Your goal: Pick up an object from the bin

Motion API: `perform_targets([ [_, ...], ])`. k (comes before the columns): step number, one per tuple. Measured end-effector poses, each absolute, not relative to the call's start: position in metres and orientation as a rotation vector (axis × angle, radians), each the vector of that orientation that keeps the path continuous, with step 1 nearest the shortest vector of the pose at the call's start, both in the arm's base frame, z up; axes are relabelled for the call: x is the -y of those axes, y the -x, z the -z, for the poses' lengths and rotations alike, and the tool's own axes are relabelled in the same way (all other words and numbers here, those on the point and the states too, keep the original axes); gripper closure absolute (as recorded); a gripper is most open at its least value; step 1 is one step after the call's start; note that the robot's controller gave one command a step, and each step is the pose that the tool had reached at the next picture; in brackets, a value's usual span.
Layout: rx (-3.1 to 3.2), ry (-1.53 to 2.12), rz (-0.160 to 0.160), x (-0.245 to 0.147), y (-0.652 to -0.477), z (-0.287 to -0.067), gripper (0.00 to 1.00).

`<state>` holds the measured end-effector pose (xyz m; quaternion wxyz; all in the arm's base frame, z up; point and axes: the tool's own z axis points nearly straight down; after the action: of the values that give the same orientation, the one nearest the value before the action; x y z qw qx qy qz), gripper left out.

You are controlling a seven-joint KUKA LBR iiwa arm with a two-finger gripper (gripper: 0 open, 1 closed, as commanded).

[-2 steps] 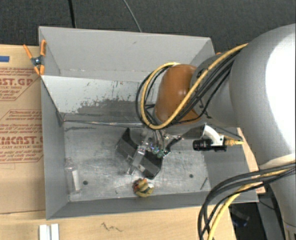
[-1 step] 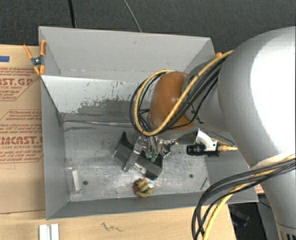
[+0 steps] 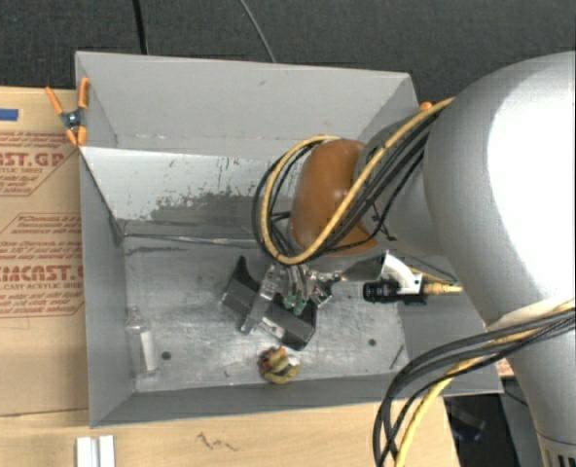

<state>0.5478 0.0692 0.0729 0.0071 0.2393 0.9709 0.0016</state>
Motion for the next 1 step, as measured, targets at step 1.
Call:
perform_targets([
  [1, -3.043, -0.751, -0.002, -0.0692, -0.5463, -0.0754, 1.00],
])
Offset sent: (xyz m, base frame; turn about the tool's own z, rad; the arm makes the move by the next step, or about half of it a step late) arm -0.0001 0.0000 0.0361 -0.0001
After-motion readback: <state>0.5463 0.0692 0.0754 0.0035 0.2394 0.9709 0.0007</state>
